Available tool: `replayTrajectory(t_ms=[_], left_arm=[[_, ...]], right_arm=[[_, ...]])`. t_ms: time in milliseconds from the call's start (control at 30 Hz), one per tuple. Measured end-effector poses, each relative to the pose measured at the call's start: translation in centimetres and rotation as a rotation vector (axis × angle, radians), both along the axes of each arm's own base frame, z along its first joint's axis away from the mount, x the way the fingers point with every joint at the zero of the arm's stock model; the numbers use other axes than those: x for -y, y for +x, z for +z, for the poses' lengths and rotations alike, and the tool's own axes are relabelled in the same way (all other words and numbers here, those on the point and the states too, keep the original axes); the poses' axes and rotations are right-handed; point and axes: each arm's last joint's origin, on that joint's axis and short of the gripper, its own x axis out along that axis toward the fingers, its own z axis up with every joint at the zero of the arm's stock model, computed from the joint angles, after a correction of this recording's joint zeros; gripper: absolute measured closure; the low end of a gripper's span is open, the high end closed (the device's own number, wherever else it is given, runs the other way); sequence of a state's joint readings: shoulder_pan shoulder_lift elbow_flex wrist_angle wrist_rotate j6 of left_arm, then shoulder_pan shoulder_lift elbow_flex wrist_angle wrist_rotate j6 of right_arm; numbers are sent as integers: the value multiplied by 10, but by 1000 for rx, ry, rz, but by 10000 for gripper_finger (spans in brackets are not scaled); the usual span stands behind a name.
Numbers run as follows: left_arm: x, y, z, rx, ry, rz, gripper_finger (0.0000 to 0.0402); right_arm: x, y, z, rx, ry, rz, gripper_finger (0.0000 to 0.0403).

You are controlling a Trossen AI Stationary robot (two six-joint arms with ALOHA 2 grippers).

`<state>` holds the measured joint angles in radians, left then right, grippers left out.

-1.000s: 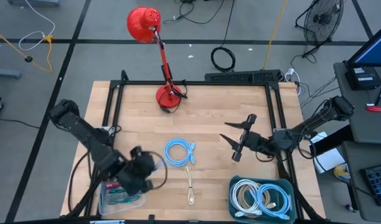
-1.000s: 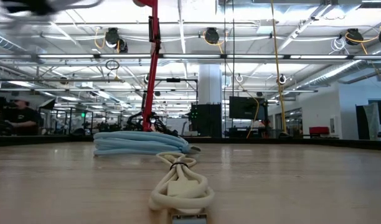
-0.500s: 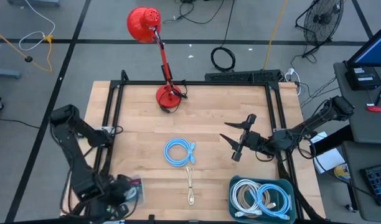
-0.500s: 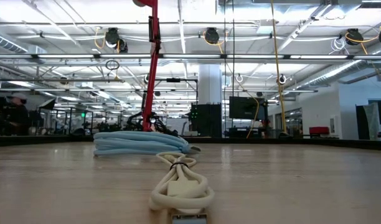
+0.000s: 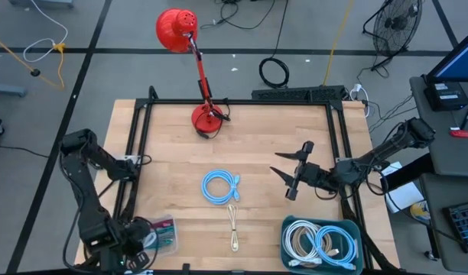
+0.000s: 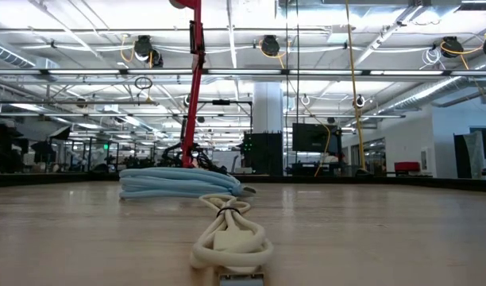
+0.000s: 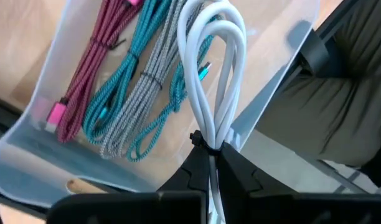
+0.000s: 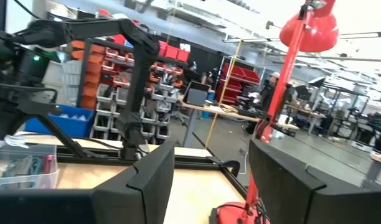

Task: Pick & Place USB Port
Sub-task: Put the white charger cable into the transparent bin

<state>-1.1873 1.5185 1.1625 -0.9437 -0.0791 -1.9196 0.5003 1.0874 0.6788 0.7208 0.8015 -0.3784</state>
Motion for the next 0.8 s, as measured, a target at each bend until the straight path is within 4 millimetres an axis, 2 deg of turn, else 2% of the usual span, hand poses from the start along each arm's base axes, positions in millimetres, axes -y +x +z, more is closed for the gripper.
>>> replayTrajectory(t_ms=[233,533,800], left_arm=[[-3,16,-2,32,11,-59,391],[12,34,-38,-95,22,-218,391],[12,37,-34,-15,28,-235,392]], right_arm=[[-1,0,0,9,5,49,206],[-1,1,0,8,11,50,206],[-1,0,0,9,13,51,206]])
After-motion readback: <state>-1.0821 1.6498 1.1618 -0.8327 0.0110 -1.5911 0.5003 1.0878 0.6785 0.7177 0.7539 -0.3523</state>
